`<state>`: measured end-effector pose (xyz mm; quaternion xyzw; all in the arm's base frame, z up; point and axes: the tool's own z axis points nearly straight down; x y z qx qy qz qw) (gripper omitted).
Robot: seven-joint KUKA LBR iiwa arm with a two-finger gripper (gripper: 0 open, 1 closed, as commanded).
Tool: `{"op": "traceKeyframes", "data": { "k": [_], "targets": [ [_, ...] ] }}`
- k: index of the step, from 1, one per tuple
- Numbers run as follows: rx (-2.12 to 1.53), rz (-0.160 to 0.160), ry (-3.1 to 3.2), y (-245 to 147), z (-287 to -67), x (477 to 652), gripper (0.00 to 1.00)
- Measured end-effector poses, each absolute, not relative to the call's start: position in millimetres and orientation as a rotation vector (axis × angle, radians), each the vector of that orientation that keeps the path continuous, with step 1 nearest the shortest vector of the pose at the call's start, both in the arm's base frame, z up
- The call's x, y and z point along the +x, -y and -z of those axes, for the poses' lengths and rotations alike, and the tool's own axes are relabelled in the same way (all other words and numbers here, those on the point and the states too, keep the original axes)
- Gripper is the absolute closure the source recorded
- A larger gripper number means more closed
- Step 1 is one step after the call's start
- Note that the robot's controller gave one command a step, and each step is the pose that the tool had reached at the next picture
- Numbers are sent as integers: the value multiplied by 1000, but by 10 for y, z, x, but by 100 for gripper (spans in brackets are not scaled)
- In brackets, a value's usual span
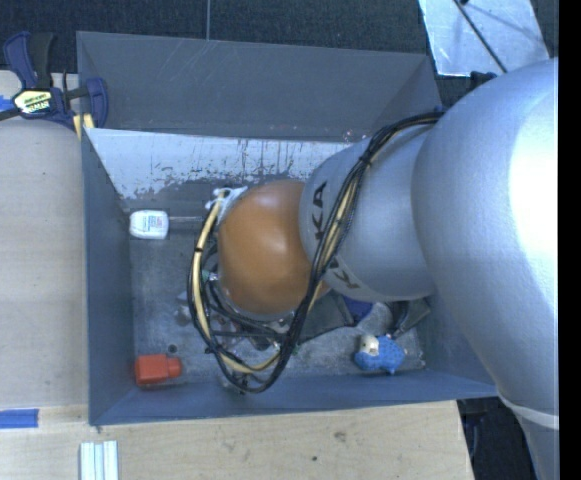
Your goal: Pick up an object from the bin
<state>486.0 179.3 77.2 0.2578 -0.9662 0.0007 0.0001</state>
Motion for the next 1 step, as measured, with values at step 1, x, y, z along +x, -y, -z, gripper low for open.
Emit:
{"op": "traceKeyframes", "data": {
  "k": [1],
  "targets": [
    [760, 6, 3054, -2411, -1040, 4860, 0]
  ]
}}
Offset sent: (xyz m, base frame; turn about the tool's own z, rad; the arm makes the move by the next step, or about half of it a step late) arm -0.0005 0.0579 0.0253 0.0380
